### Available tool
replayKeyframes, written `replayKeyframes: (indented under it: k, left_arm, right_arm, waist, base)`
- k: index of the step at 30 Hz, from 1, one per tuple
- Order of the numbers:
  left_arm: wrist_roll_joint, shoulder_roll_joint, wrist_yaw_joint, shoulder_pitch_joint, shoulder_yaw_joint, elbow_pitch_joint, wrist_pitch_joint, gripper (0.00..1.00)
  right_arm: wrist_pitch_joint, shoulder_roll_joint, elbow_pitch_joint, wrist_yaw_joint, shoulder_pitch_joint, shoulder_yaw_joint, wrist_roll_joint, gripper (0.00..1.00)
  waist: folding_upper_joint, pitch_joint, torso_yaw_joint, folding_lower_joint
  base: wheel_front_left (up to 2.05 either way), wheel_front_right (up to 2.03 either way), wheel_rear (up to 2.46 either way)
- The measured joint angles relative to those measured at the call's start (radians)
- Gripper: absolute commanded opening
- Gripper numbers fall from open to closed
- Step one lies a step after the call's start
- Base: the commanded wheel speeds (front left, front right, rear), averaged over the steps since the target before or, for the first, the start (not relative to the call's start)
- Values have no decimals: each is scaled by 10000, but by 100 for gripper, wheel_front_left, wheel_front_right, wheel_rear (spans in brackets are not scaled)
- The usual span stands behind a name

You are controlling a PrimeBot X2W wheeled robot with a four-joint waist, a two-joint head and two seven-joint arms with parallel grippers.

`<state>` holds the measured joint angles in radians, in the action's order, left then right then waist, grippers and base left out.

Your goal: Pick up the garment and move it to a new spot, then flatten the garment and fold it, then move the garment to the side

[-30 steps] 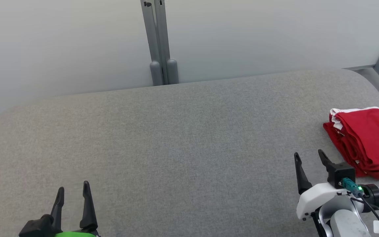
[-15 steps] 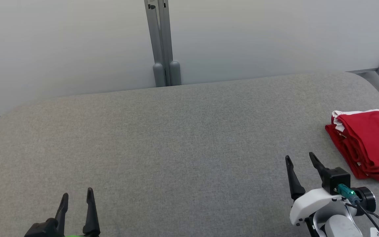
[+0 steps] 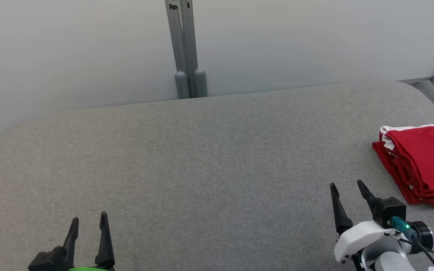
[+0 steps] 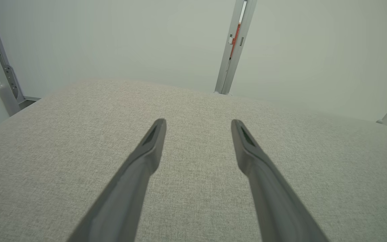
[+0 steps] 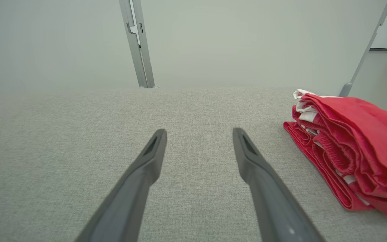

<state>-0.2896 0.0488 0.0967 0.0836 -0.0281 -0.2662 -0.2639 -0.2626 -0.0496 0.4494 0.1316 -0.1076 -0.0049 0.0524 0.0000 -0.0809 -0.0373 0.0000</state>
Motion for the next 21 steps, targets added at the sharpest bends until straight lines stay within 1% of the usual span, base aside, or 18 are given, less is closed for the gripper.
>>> replayKeyframes:
  k: [12, 13, 21]
  left_arm:
    - [35, 0, 59, 2, -90, 10, 0, 100]
    - [35, 0, 61, 2, -86, 8, 0, 0]
    - [-100, -82, 63, 299, -21, -671, 10, 0]
  right_arm:
    - [0, 0, 2, 0, 21, 21, 96, 100]
    - [0, 0, 4, 0, 21, 27, 100, 0]
    - [81, 92, 667, 2, 562, 21, 123, 0]
  waist:
    - [0, 12, 21, 0]
    - [0, 10, 26, 0]
    - [0, 16, 31, 0]
  base:
    - [0, 0, 0]
    - [0, 0, 0]
    - [0, 0, 0]
